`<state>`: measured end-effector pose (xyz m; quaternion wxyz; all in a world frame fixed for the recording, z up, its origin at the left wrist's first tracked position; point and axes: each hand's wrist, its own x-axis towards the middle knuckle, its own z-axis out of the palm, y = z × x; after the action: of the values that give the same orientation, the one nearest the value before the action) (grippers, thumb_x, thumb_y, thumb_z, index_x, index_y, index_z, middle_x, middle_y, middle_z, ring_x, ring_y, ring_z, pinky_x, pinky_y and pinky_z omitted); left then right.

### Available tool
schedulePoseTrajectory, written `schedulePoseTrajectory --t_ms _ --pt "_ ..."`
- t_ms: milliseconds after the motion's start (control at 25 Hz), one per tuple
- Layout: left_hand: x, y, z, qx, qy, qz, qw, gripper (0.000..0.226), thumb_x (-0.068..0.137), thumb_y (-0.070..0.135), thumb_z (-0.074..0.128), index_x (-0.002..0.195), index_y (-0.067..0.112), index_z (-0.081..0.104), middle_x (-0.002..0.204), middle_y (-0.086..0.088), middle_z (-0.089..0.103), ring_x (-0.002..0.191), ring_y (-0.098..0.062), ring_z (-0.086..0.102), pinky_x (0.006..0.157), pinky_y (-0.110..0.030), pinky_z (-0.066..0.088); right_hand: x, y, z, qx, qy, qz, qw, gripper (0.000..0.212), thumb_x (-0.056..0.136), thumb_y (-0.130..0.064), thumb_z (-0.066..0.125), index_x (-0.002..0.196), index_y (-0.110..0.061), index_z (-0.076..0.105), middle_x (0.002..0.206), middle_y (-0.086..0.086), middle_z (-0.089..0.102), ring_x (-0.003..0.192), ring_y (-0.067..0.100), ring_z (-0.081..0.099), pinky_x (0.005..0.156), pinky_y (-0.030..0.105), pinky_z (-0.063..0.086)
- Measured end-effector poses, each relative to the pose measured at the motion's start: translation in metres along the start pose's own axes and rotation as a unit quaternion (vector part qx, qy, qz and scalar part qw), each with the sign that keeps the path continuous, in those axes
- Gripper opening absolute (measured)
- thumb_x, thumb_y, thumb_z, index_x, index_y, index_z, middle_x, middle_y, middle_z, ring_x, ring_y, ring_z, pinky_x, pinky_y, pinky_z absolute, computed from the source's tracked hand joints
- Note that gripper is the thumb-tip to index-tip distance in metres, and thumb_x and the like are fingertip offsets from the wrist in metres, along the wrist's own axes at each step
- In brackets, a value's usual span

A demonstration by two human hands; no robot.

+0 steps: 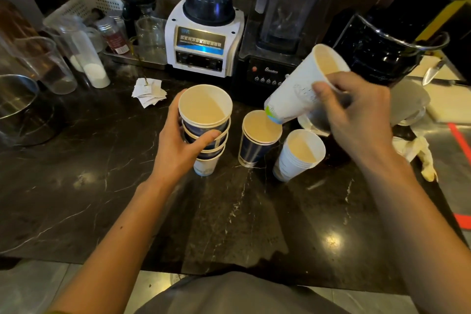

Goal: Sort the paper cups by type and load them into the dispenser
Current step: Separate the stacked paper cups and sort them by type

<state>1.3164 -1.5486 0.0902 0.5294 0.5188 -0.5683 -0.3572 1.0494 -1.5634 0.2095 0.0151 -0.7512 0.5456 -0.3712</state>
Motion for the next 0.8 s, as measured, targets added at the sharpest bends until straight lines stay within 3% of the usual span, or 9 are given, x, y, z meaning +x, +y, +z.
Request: schedulePoseTrajectory --t_ms 160,280,400,520,560,640,720,800 --pt "0.001 -0.002 0.004 0.003 -0.009 -0.003 1.0 0.088 0.076 0.035 0.073 0.148 0.03 0.023 0.135 0.029 0.04 0.124 0.018 0.039 0.099 -0.004 0.037 -0.021 0.026 -0.023 -0.063 0.005 0.01 0.998 0.019 0.097 -0.02 0.059 0.095 -0.004 0.07 0.077 0.007 0.063 0.071 0.019 0.052 0.093 0.048 0.045" --pt "0.0 -0.002 0.004 0.004 -0.003 -0.009 1.0 0.09 0.075 0.034 0.072 0.149 0.029 0.022 0.134 0.031 0.039 0.122 0.021 0.038 0.098 -0.003 0.036 -0.039 0.048 -0.01 -0.127 -0.08 0.0 0.989 0.02 0.097 -0.025 0.058 0.098 -0.01 0.071 0.078 0.007 0.066 0.077 0.023 0.055 0.104 0.047 0.039" --pt "0.001 -0.003 0.004 0.012 -0.004 -0.005 1.0 0.087 0.079 0.025 0.074 0.149 0.028 0.022 0.13 0.037 0.037 0.12 0.024 0.037 0.095 0.0 0.035 -0.057 0.062 0.017 -0.147 -0.201 -0.013 0.968 0.018 0.099 -0.03 0.053 0.088 -0.021 0.065 0.074 0.0 0.062 0.075 0.022 0.055 0.097 0.045 0.043" --pt "0.0 -0.002 0.003 0.013 -0.002 -0.003 1.0 0.084 0.08 0.021 0.074 0.147 0.03 0.023 0.129 0.038 0.037 0.121 0.023 0.038 0.094 0.0 0.036 -0.073 0.073 0.042 -0.169 -0.329 0.022 0.929 0.038 0.099 -0.043 0.04 0.108 -0.018 0.067 0.096 0.002 0.064 0.095 0.024 0.058 0.096 0.042 0.04" --pt "-0.001 -0.002 0.001 0.015 0.0 -0.001 1.0 0.083 0.081 0.021 0.074 0.145 0.031 0.024 0.129 0.038 0.039 0.121 0.022 0.039 0.093 0.0 0.036 -0.073 0.072 0.047 -0.159 -0.327 0.032 0.931 0.045 0.098 -0.047 0.037 0.118 -0.018 0.065 0.106 0.002 0.061 0.103 0.022 0.056 0.094 0.039 0.042" --pt "0.0 -0.001 0.005 0.014 -0.006 0.0 1.0 0.081 0.08 0.022 0.075 0.143 0.033 0.025 0.129 0.036 0.041 0.122 0.02 0.04 0.093 -0.001 0.037 -0.066 0.061 0.044 -0.109 -0.244 0.034 0.963 0.047 0.098 -0.047 0.041 0.132 -0.019 0.056 0.12 0.001 0.055 0.114 0.018 0.05 0.09 0.037 0.047" --pt "0.0 -0.001 0.004 0.011 -0.003 -0.012 1.0 0.081 0.078 0.029 0.075 0.144 0.032 0.027 0.13 0.032 0.043 0.119 0.02 0.042 0.094 -0.003 0.039 -0.047 0.03 0.047 -0.038 -0.147 -0.042 0.987 0.043 0.099 -0.039 0.048 0.134 -0.016 0.055 0.125 0.003 0.056 0.117 0.017 0.05 0.093 0.036 0.047" --pt "0.0 -0.003 0.003 0.007 0.001 -0.027 1.0 0.084 0.074 0.037 0.074 0.145 0.026 0.031 0.136 0.02 0.047 0.12 0.017 0.044 0.098 -0.007 0.04 -0.023 -0.007 0.055 0.044 -0.136 -0.124 0.982 0.04 0.098 -0.033 0.052 0.132 -0.012 0.057 0.126 0.005 0.059 0.12 0.019 0.051 0.099 0.032 0.043"
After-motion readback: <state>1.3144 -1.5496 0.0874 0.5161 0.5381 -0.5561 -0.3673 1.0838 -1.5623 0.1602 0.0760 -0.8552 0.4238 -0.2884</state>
